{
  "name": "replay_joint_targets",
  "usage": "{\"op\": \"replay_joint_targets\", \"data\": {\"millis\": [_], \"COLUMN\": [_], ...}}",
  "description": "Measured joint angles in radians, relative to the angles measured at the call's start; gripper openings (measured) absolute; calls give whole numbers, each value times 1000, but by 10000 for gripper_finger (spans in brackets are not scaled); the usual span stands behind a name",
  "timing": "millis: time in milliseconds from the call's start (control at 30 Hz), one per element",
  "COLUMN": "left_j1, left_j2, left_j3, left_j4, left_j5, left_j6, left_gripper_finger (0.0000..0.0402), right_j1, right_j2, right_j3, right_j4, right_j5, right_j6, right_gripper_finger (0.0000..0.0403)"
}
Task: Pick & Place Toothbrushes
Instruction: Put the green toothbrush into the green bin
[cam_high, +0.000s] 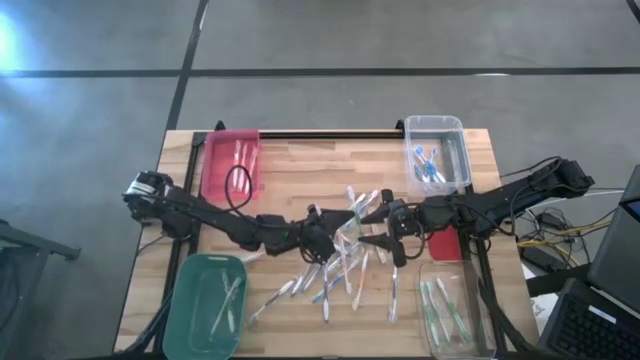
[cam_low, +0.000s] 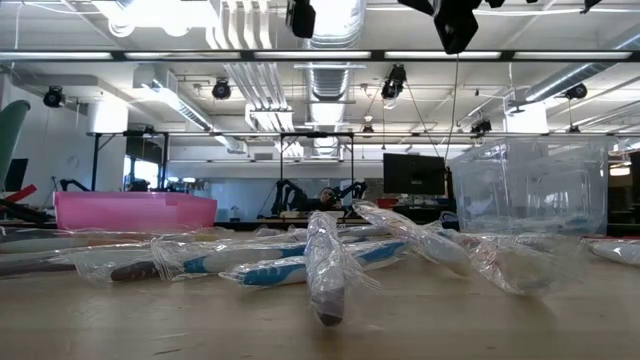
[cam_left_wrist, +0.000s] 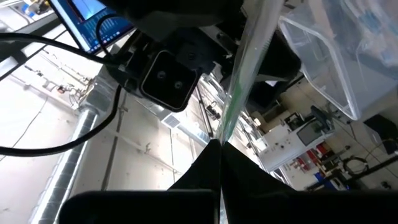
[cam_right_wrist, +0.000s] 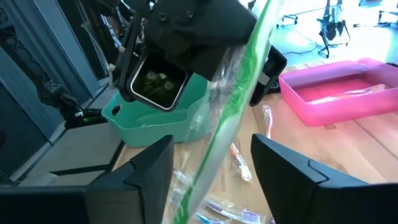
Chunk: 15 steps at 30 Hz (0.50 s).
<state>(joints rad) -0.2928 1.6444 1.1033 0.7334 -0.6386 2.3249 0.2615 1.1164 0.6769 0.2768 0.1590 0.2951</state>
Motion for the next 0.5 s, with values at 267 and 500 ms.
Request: {"op": "replay_joint_targets", "data": {"millis": [267, 500], "left_j1": [3, 3], "left_j2": [0, 0], "left_j3": [12, 11], "left_j4": [0, 0], "left_j5": [21, 28], "left_j6": [-11, -16], "left_gripper_finger": [0, 0], "right_j1": [0, 0], "right_j2": [0, 0], "right_j3": [0, 0], "right_j4": [0, 0], "right_j5": [0, 1], "right_j6": [-7, -11], "right_gripper_finger": [153, 97]}}
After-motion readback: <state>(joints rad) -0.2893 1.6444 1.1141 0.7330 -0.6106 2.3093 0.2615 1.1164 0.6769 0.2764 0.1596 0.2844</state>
